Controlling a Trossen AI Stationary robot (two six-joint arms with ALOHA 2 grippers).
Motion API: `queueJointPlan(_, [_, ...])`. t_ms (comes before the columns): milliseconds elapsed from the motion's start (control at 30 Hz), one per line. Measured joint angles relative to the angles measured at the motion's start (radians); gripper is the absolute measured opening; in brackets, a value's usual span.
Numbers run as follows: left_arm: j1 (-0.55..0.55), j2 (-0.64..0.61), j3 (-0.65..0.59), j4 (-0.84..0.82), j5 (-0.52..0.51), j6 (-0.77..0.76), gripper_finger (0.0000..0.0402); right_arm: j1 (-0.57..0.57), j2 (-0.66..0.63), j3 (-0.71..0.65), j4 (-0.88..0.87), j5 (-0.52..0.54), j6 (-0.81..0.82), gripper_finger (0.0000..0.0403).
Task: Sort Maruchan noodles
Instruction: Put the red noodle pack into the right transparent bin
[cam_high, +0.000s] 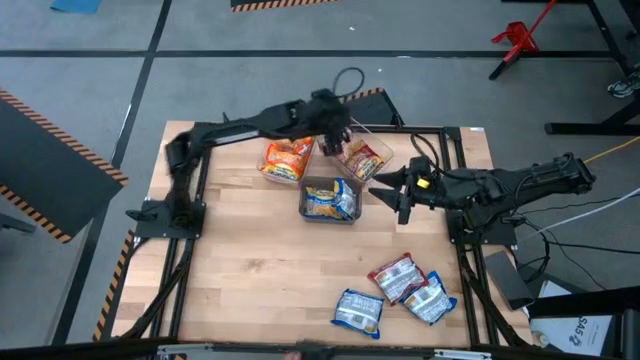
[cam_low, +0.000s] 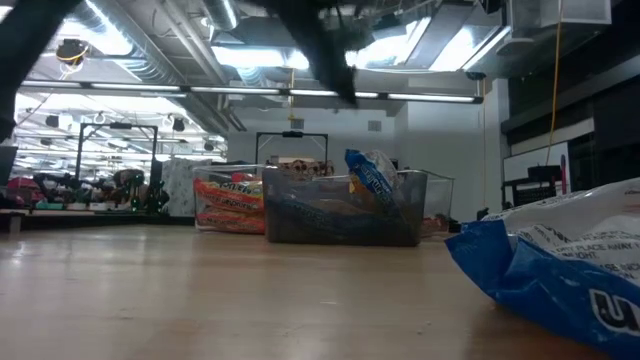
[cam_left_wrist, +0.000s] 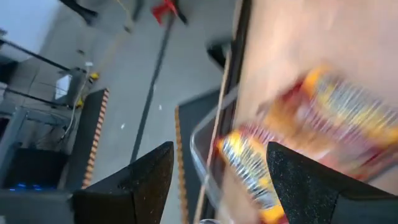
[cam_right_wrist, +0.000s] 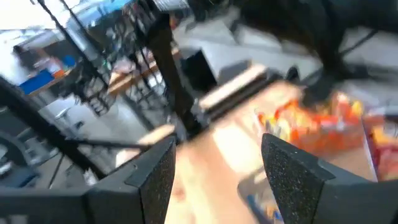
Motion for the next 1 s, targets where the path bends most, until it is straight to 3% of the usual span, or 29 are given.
queueJointPlan(133, [-0.073,-0.169,0.003,-0.025,-0.042,-0.232,0.0251,0.0,-0.01,0.0,-0.19,-0.087,0.121,0.0221])
queueJointPlan(300, [-0.168,-0.336,0.003,-0.158,-0.129,-0.635,0.0251,0.011,-0.006,0.0,-0.572,-0.248,0.429,0.0221])
queueJointPlan(500, [-0.253,-0.456,0.003,-0.39,-0.01,-0.903,0.0251,0.165,0.055,0.0,-0.909,-0.305,0.703,0.0221])
queueJointPlan(700, [-0.397,-0.492,0.002,-0.446,0.063,-1.025,0.0251,0.331,0.14,0.0,-0.93,-0.284,0.905,0.0232])
queueJointPlan(867, [-0.523,-0.474,0.001,-0.42,0.016,-1.046,0.0251,0.393,0.215,-0.024,-0.908,-0.315,1.033,0.0301])
queueJointPlan(1000, [-0.596,-0.456,0.001,-0.418,-0.032,-1.05,0.0251,0.409,0.233,-0.136,-0.75,-0.365,1.089,0.0358])
